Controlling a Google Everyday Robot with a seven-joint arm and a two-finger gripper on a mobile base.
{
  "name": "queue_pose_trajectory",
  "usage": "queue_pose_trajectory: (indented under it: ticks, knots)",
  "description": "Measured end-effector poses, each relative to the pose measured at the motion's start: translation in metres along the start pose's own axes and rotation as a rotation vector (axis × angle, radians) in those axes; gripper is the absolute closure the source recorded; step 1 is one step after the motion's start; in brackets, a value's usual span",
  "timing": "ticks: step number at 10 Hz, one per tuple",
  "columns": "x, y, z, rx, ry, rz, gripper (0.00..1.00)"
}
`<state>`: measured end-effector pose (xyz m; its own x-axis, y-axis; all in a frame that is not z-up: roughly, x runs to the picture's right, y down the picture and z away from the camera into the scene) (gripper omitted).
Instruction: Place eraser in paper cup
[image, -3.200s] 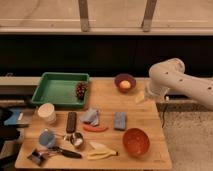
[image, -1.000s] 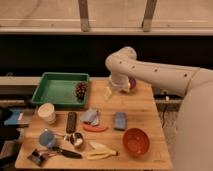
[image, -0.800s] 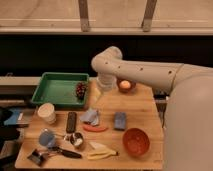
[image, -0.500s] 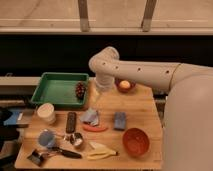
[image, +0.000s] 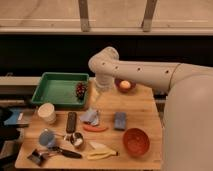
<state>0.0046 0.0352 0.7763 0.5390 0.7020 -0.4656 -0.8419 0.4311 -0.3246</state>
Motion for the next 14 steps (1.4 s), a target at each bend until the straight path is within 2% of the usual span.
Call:
queue_pose_trajectory:
  ticks: [3, 4, 5, 8, 9, 13, 14]
  knots:
    - [-0.014, 0.034, -0.001, -0.027, -0.006, -0.063, 0.2]
    - [-0.025, 0.053, -0.001, -0.036, -0.011, -0.093, 0.2]
    - [-0.037, 0.084, -0.003, -0.042, -0.014, -0.132, 0.2]
    - [-0.04, 0.144, -0.002, -0.065, -0.007, -0.183, 0.2]
    - [-0.039, 0.152, -0.002, -0.075, -0.008, -0.188, 0.2]
    - [-0.041, 0.149, -0.002, -0.072, -0.01, -0.184, 0.2]
    - [-0.04, 0.149, 0.0, -0.078, 0.007, -0.189, 0.2]
